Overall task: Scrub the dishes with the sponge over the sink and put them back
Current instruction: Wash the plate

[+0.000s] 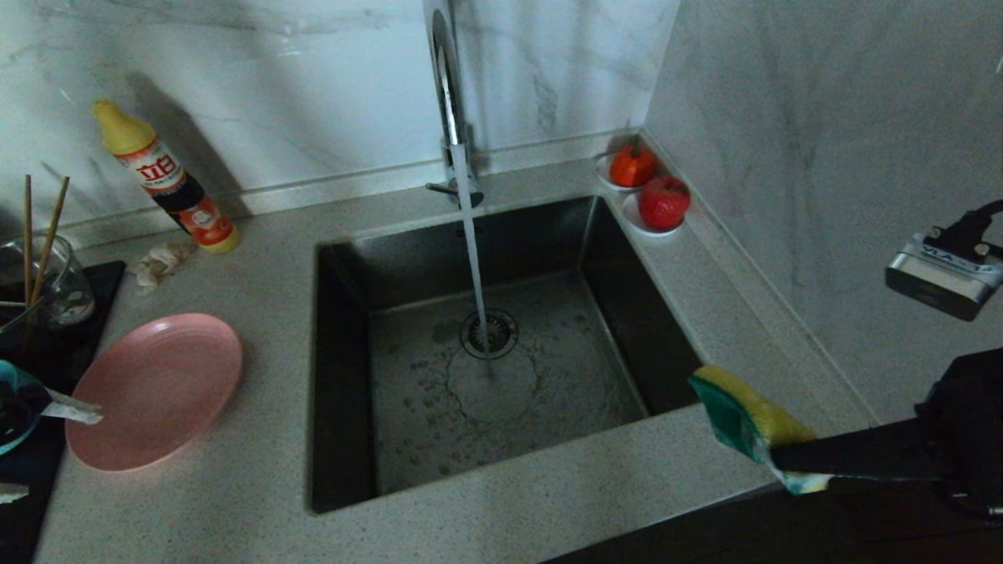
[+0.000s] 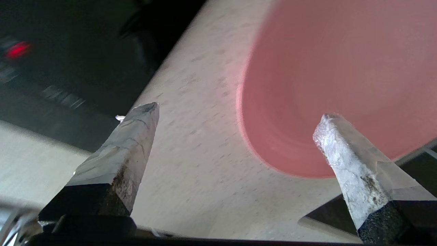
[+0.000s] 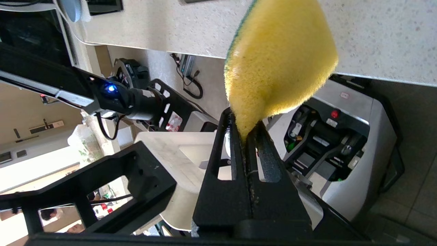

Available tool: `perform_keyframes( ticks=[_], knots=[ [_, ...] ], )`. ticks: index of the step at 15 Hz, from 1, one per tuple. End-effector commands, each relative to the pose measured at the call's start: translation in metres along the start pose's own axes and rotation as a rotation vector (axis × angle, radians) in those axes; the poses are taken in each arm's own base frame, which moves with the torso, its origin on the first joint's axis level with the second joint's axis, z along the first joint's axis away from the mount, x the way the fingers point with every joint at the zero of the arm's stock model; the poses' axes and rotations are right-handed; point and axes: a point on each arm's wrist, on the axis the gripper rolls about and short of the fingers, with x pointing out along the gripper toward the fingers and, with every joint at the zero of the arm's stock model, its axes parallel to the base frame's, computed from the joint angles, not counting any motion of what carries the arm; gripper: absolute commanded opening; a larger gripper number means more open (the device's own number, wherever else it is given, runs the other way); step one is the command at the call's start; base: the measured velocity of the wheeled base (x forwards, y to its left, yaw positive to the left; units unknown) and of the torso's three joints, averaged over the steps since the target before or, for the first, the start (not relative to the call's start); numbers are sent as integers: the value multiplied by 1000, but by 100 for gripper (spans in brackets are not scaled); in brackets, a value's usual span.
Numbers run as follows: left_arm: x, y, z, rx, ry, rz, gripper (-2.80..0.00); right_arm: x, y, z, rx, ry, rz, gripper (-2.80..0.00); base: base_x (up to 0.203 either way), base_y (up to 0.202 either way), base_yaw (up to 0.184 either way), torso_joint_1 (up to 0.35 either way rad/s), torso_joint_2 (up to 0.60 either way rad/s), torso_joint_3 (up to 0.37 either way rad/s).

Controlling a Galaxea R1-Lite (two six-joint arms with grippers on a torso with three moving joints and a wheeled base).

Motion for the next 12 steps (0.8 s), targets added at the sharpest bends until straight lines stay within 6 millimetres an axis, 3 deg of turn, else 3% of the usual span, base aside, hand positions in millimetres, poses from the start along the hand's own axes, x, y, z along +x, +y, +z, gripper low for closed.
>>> perform_keyframes(
  ticks=[1, 12],
  knots=[
    [10, 4, -1, -4, 25, -42, 0, 0, -1, -1, 5, 5, -1, -280, 0, 0, 0, 0, 0, 0],
    [21, 2, 6, 90, -88, -168, 0, 9, -7, -4, 8, 12, -3, -280, 0, 0, 0, 0, 0, 0]
  ],
)
